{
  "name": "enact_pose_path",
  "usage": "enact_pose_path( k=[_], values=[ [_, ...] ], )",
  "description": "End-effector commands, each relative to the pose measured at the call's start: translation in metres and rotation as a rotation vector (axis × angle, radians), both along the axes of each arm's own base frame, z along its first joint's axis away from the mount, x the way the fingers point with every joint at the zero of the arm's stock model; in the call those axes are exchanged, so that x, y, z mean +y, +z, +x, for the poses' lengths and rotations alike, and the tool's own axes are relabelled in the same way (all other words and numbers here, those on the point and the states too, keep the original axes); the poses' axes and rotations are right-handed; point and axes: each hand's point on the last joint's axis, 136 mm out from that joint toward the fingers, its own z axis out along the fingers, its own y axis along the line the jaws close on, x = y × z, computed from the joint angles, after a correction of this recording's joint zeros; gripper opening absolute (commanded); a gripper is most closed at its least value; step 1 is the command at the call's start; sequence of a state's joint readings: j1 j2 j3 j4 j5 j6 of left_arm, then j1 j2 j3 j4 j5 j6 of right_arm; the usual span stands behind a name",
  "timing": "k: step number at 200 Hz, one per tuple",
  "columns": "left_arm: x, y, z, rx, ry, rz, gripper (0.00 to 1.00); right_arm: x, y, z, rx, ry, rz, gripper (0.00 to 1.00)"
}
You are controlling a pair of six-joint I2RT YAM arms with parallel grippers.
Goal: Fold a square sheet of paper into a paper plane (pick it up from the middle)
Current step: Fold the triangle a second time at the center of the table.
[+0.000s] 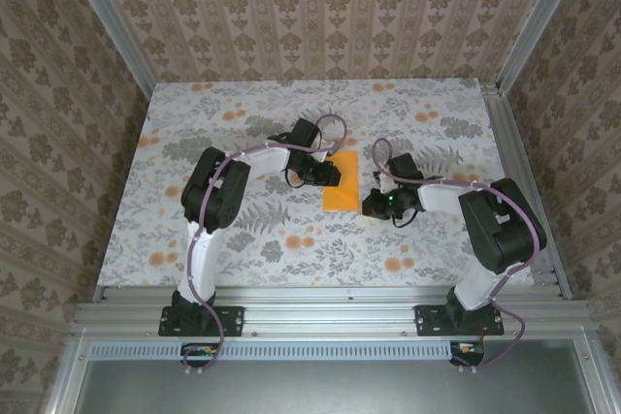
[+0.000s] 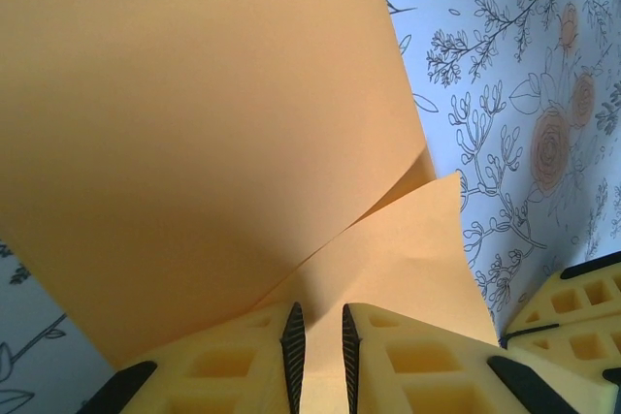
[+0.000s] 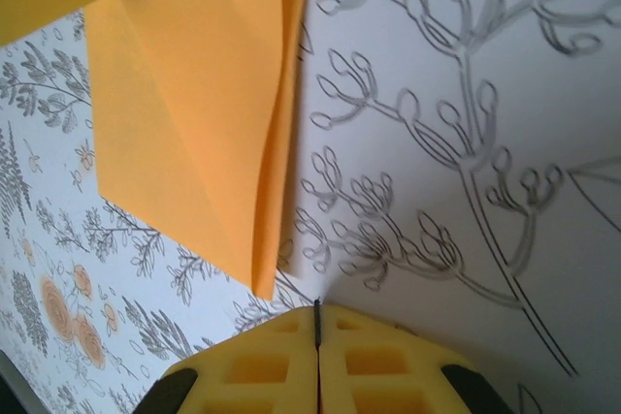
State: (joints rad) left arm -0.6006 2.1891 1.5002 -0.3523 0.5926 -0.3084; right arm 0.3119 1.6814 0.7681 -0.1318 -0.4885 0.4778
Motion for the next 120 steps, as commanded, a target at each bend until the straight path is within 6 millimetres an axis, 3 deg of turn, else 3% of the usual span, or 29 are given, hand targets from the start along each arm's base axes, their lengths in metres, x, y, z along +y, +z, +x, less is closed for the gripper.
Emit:
enact_pose_path(
  k=[1, 24, 50, 94, 120],
  values=[
    [0.040, -0.063, -0.027, 0.141, 0.009, 0.204, 0.23, -0.006, 0.011, -0.014, 0.062, -0.037, 0.000, 0.10],
    [0.030, -0.044, -0.021, 0.125, 0.006, 0.146, 0.24, 0.006, 0.046, 0.007, -0.028, -0.044, 0.064, 0.09],
    [0.017, -0.019, -0.013, 0.096, 0.005, 0.075, 0.26, 0.015, 0.059, 0.027, -0.072, -0.045, 0.089, 0.10],
    [0.000, 0.026, 0.006, 0.023, 0.016, -0.018, 0.28, 0.027, 0.056, 0.062, -0.103, -0.061, 0.107, 0.10],
    [-0.007, 0.048, 0.017, -0.010, 0.028, -0.072, 0.29, 0.033, 0.039, 0.073, -0.084, -0.053, 0.113, 0.10]
  ],
)
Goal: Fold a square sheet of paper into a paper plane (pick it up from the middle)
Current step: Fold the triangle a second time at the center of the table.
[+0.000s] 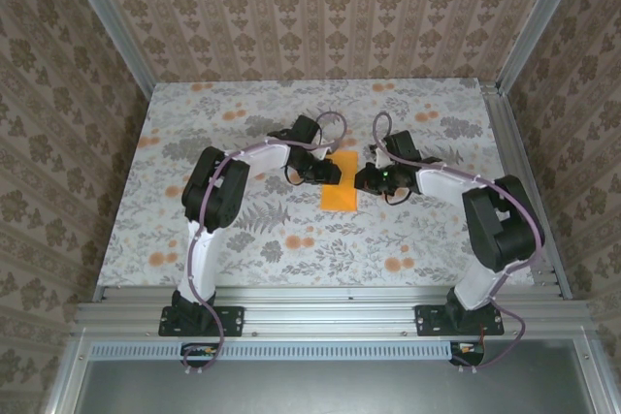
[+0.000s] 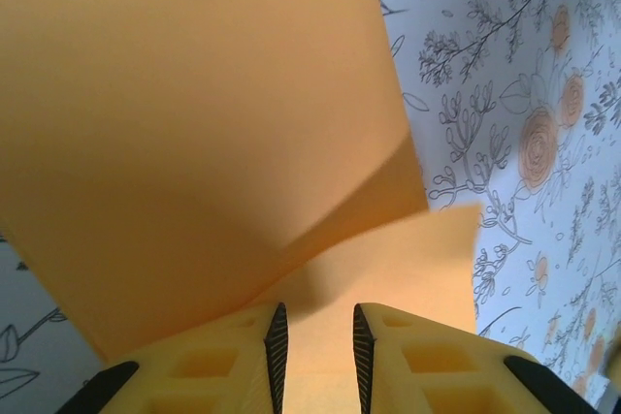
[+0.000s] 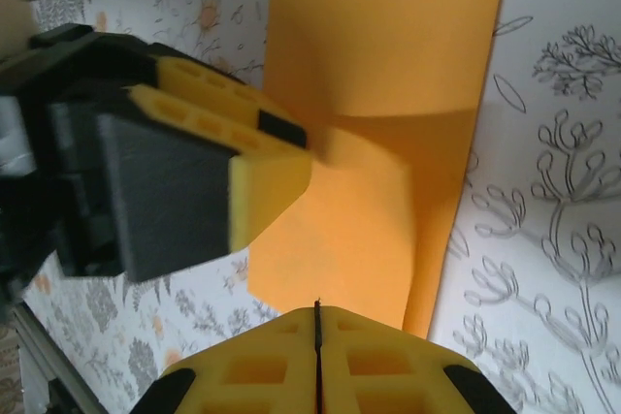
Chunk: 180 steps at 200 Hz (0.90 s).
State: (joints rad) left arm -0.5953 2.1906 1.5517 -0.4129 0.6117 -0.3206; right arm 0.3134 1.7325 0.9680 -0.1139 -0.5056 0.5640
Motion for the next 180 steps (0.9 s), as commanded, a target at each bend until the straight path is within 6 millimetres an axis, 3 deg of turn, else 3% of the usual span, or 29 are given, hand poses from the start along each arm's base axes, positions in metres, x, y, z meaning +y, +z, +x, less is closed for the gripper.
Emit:
enact_pose_path(
  k=[1, 44, 75, 105, 128, 180],
  values=[
    [-0.005, 0.036, 0.014, -0.038, 0.023, -0.065, 0.29, 0.010, -0.011, 0.011, 0.020, 0.004, 0.025, 0.10],
    [0.003, 0.057, 0.023, -0.069, 0.049, -0.083, 0.31, 0.008, -0.041, 0.014, 0.060, 0.009, -0.018, 0.10],
    [0.017, 0.062, 0.018, -0.076, 0.072, -0.026, 0.36, 0.002, -0.056, 0.010, 0.087, 0.011, -0.061, 0.10],
    [0.026, 0.048, 0.002, -0.039, 0.098, 0.035, 0.39, -0.002, -0.059, 0.006, 0.094, 0.015, -0.077, 0.10],
    [0.021, 0.036, -0.005, -0.021, 0.117, 0.039, 0.41, -0.002, -0.058, 0.002, 0.089, 0.022, -0.071, 0.11],
    [0.002, 0.018, 0.005, 0.005, 0.178, 0.008, 0.42, 0.002, -0.049, 0.003, 0.057, 0.025, -0.032, 0.11]
  ],
)
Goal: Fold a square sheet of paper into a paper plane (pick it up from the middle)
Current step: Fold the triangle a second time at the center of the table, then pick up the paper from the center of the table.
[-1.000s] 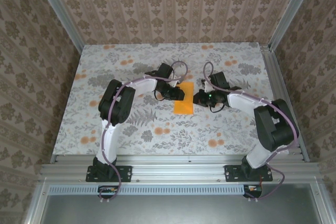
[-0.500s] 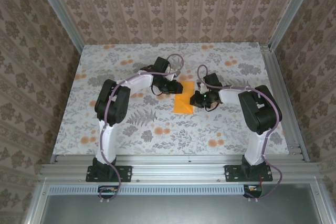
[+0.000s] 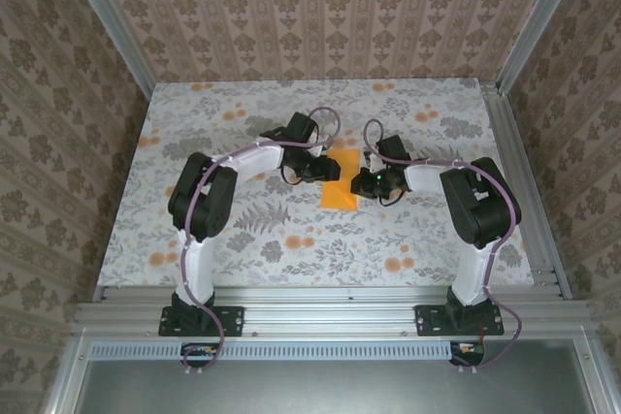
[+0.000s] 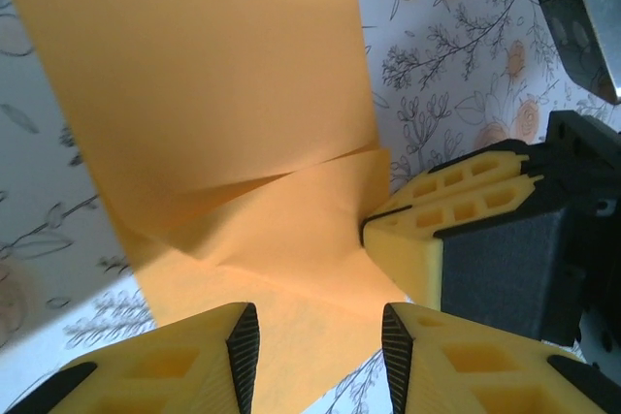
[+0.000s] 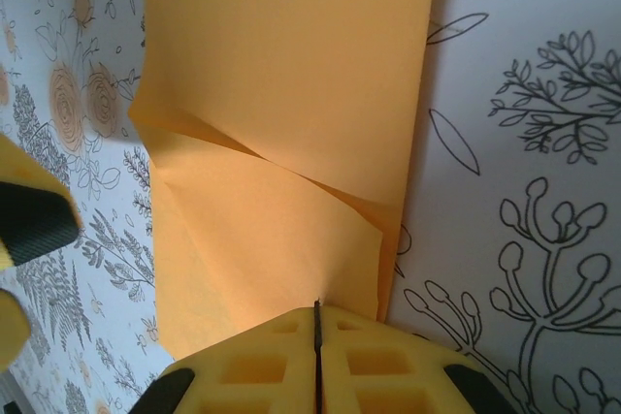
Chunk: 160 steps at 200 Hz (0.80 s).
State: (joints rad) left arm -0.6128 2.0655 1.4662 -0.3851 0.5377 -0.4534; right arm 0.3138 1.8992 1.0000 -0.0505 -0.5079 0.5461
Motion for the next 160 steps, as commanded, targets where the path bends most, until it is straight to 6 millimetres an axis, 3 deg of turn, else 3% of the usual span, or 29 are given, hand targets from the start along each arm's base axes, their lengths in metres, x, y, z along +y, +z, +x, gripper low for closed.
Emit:
enact_pose_path(
  k=[1, 48, 100, 160],
  values=[
    [-0.005, -0.009, 0.012, 0.010, 0.066, -0.007, 0.42, -0.002, -0.001, -0.006, -0.001, 0.010, -0.006, 0.11],
    [0.007, -0.033, 0.010, 0.072, 0.185, 0.054, 0.42, -0.004, -0.006, -0.008, 0.012, 0.007, -0.021, 0.11],
    [-0.001, -0.045, 0.009, 0.086, 0.208, 0.060, 0.41, -0.005, -0.009, -0.011, 0.018, 0.008, -0.019, 0.10],
    [-0.006, -0.040, 0.017, 0.075, 0.225, 0.047, 0.29, -0.006, -0.013, -0.015, 0.025, 0.005, -0.018, 0.10]
  ],
)
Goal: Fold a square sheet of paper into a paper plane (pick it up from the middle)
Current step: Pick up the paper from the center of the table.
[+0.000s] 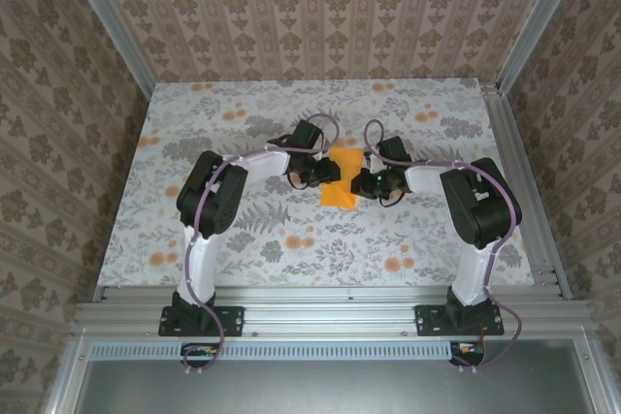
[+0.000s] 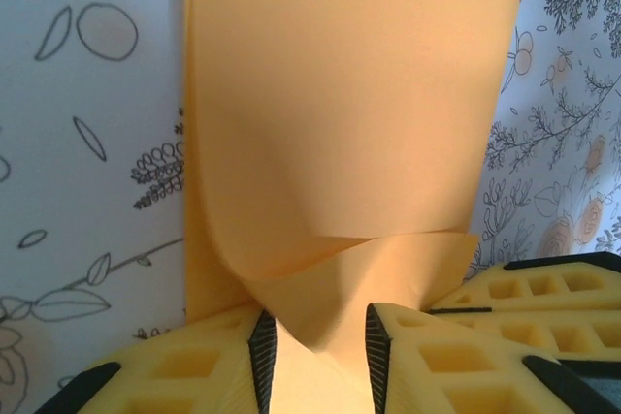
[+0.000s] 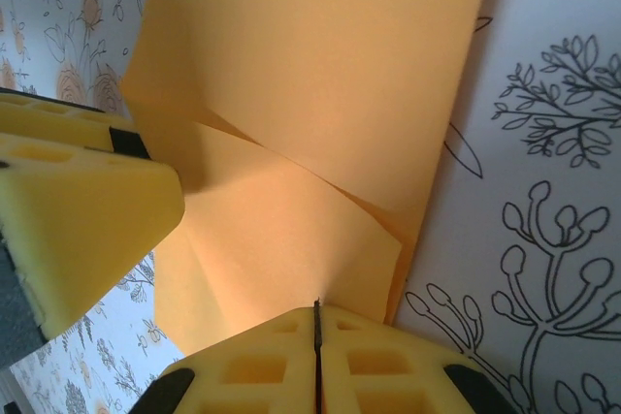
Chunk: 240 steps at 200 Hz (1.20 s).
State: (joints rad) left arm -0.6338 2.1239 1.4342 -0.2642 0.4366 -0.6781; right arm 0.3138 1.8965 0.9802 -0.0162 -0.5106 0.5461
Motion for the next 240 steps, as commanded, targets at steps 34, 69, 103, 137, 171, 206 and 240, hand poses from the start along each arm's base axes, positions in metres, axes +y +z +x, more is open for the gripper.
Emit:
enact_pose_path(
  k=[34, 69, 103, 137, 171, 206, 240],
  values=[
    [-0.005, 0.000, 0.006, 0.011, 0.029, -0.019, 0.19, -0.005, -0.003, -0.011, 0.021, 0.000, -0.015, 0.10],
    [-0.004, 0.011, 0.004, 0.004, 0.031, -0.035, 0.19, -0.004, 0.008, -0.006, -0.001, 0.000, -0.012, 0.11],
    [-0.005, 0.020, 0.009, 0.004, 0.032, -0.069, 0.09, -0.004, 0.016, -0.005, -0.020, -0.002, -0.008, 0.11],
    [-0.007, 0.029, 0.009, 0.010, 0.023, -0.100, 0.01, -0.008, 0.031, -0.005, -0.067, -0.010, -0.015, 0.18],
    [-0.009, 0.052, 0.011, 0.004, 0.032, -0.153, 0.00, -0.010, 0.051, -0.006, -0.082, -0.054, 0.067, 0.31],
    [-0.013, 0.079, 0.011, -0.005, 0.034, -0.228, 0.00, -0.015, 0.065, -0.011, -0.074, -0.121, 0.171, 0.47],
    [-0.015, 0.097, 0.010, -0.014, 0.032, -0.268, 0.00, -0.021, 0.066, -0.011, -0.051, -0.190, 0.261, 0.56]
  ],
)
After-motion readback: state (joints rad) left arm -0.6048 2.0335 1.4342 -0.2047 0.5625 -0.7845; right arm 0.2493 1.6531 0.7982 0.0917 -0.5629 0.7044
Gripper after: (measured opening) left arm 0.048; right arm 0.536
